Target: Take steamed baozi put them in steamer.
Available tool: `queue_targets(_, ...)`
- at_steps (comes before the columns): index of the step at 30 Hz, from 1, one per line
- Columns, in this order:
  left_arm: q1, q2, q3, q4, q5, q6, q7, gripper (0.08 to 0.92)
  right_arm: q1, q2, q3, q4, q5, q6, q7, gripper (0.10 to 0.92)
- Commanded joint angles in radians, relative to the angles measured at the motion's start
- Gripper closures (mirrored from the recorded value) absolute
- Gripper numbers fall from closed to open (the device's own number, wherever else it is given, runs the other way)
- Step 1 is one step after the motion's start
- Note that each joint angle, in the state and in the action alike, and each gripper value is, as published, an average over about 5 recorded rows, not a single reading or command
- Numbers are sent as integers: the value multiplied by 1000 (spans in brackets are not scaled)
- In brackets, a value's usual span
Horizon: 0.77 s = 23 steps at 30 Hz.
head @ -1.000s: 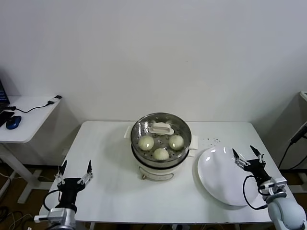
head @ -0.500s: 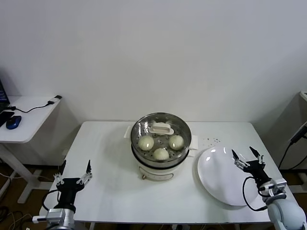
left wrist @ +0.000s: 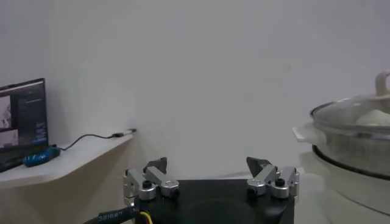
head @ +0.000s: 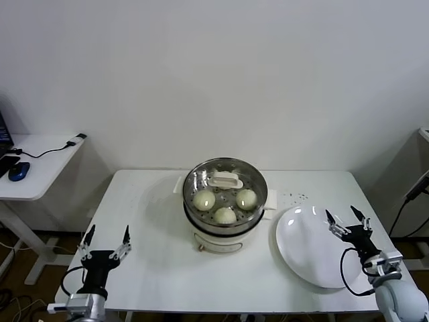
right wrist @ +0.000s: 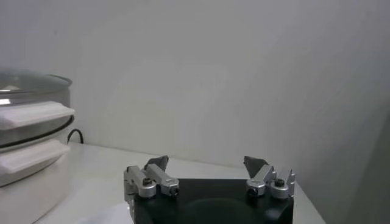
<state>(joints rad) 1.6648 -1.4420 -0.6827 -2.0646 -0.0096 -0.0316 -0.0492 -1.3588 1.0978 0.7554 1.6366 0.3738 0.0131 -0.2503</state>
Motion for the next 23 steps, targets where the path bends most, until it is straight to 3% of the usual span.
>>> queue_targets(1,0,0,2,0,1,-2,2,177,-6,-1,7,5,-20,4,-6,203)
queue_targets(23,7,1,-15,-25,-3,1,19,177,-11,13,16,12,-19,-1,-17,203)
